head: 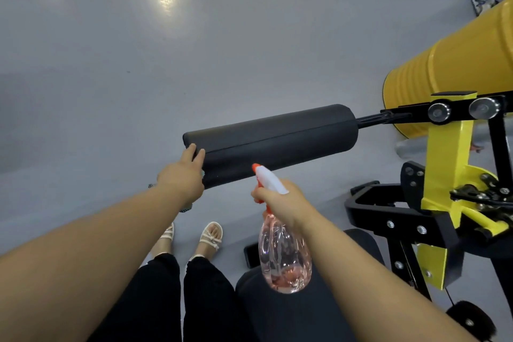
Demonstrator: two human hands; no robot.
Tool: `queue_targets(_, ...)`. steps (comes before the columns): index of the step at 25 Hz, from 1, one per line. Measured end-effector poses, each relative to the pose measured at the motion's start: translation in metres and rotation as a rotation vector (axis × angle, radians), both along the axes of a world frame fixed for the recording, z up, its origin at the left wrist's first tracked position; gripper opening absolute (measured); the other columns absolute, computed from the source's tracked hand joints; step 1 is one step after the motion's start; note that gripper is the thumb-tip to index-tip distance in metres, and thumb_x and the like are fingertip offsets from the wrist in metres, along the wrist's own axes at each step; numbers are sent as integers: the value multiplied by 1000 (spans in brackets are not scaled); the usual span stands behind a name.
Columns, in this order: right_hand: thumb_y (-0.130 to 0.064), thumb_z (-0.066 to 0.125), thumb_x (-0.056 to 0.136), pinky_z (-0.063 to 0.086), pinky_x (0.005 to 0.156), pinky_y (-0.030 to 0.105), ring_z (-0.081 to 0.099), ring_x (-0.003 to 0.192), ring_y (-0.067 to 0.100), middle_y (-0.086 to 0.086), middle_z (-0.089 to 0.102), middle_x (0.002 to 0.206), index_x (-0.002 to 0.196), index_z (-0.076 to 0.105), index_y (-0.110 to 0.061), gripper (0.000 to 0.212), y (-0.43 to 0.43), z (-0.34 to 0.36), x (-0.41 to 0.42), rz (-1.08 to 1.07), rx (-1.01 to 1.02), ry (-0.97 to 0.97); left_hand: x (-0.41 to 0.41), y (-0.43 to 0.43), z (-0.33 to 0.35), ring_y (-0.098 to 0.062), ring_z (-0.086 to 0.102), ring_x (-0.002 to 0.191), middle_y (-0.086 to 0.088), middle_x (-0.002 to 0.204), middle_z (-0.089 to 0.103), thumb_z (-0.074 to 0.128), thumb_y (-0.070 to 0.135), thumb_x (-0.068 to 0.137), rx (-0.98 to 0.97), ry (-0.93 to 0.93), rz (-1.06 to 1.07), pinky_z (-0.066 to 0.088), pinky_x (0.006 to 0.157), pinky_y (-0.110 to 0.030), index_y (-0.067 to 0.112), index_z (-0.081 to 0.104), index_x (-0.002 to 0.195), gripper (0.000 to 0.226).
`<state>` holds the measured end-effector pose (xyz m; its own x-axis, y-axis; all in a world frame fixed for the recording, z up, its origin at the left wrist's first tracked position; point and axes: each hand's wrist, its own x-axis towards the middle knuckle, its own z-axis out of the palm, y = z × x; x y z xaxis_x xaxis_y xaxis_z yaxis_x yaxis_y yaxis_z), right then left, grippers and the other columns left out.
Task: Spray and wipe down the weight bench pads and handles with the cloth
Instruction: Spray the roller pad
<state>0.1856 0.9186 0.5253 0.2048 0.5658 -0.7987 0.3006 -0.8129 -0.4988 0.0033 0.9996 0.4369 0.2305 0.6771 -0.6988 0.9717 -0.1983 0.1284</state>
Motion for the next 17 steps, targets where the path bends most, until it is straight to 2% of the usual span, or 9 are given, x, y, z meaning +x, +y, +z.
queue_targets(1, -28, 60, 82, 53, 73, 34, 57, 64, 14, 7, 61, 89, 103, 63, -19, 23, 2, 1, 4, -5, 14, -23, 1, -7, 0, -33, 58, 105, 2, 157, -5, 48, 18, 90, 12, 4, -17, 49, 71, -35, 22, 5, 150, 74)
queue_targets(3, -24, 58, 83, 50, 64, 28, 53, 59, 12, 6, 58, 84, 94, 63, -25, 12, 5, 3, 17, -61, 36, -72, 4, -20, 1, -33, 60, 99, -2, 153, 9, 49, 15, 89, 27, -6, -33, 52, 73, -37, 19, 22, 146, 63)
queue_targets(5, -22, 56, 83, 47, 59, 26, 50, 56, 12, 2, 58, 81, 105, 62, -29, 23, 5, 5, 32, -165, 40, -107, 8, -27, 4, -32, 61, 93, -4, 140, 27, 48, 16, 90, 35, -28, -1, 53, 73, -37, 17, 38, 135, 47)
queue_targets(7, -21, 53, 85, 48, 63, 29, 50, 59, 13, 1, 57, 82, 115, 53, -40, 35, 3, 7, 50, -209, 59, -148, 15, -23, 10, -32, 59, 97, -5, 136, 33, 45, 22, 93, 38, -73, 51, 50, 73, -37, 17, 40, 134, 42)
queue_targets(10, -18, 47, 88, 51, 76, 37, 51, 68, 15, 4, 56, 84, 123, 46, -45, 44, 1, 12, 70, -192, 102, -202, 26, -1, 14, -34, 53, 110, -2, 150, 20, 46, 24, 93, 93, -139, 92, 45, 76, -37, 21, 28, 144, 54)
queue_targets(12, -15, 46, 88, 49, 72, 35, 51, 73, 15, 6, 54, 84, 129, 44, -41, 48, -1, 12, 80, -264, 137, -185, 30, 15, 11, -36, 48, 119, 2, 157, 3, 44, 21, 92, 52, -128, 115, 44, 81, -38, 26, 14, 149, 65)
queue_targets(15, -18, 53, 89, 47, 65, 30, 53, 69, 16, 6, 59, 82, 123, 53, -20, 34, -3, 15, 91, -507, 138, -193, 22, 21, 5, -35, 41, 128, 2, 158, -8, 42, 24, 94, -42, -56, 65, 44, 93, -40, 27, 4, 151, 68)
queue_targets(17, -18, 54, 88, 46, 63, 28, 52, 64, 15, 5, 59, 78, 122, 55, -10, 34, -5, 20, 95, -584, 127, -193, 16, 12, 3, -32, 45, 124, 1, 158, -10, 41, 25, 95, -36, -4, -32, 48, 88, -38, 28, 2, 150, 68)
